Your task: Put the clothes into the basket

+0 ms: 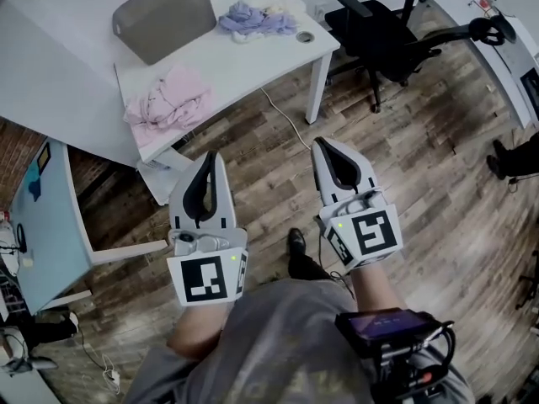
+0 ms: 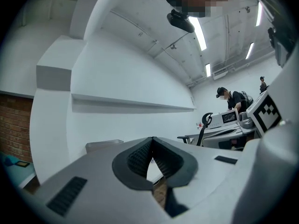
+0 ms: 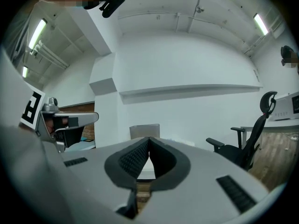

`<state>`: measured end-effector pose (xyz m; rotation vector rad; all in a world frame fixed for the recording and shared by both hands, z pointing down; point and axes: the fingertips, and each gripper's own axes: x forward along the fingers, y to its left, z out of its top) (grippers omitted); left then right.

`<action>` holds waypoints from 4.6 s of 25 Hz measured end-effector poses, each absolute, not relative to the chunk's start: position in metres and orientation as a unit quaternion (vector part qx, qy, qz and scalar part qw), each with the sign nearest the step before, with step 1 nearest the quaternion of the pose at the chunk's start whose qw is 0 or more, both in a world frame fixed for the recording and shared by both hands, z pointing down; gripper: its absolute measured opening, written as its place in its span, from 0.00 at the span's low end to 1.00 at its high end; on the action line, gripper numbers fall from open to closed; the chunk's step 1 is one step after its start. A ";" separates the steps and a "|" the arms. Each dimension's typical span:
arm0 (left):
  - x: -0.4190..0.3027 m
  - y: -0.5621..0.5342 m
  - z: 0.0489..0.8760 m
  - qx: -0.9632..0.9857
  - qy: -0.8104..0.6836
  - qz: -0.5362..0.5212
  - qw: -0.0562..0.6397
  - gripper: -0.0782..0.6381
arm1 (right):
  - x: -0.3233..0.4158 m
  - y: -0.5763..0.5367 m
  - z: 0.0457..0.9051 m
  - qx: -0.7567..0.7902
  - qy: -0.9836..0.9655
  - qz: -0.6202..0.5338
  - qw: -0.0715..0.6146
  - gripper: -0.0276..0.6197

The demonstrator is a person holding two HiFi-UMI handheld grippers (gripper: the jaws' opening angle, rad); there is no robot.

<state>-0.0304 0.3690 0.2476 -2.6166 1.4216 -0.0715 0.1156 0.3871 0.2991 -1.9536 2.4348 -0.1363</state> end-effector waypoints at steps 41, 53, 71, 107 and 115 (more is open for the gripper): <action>0.030 0.048 0.264 -0.873 0.486 0.013 0.045 0.12 | 0.175 0.057 0.308 -0.611 0.791 -0.020 -0.030 0.05; 0.029 -0.019 0.233 -0.866 0.493 0.054 0.066 0.12 | 0.171 -0.014 0.276 -0.597 0.801 0.005 -0.048 0.05; 0.057 -0.098 0.283 -0.854 0.519 0.004 0.030 0.12 | 0.183 -0.105 0.335 -0.540 0.839 -0.024 -0.065 0.06; 0.068 -0.222 0.434 -0.806 0.585 -0.068 -0.059 0.12 | 0.175 -0.223 0.580 -0.349 0.865 -0.113 -0.341 0.95; 0.066 -0.215 0.424 -0.801 0.592 -0.069 -0.053 0.12 | 0.182 -0.237 0.574 -0.390 0.852 -0.096 -0.337 0.47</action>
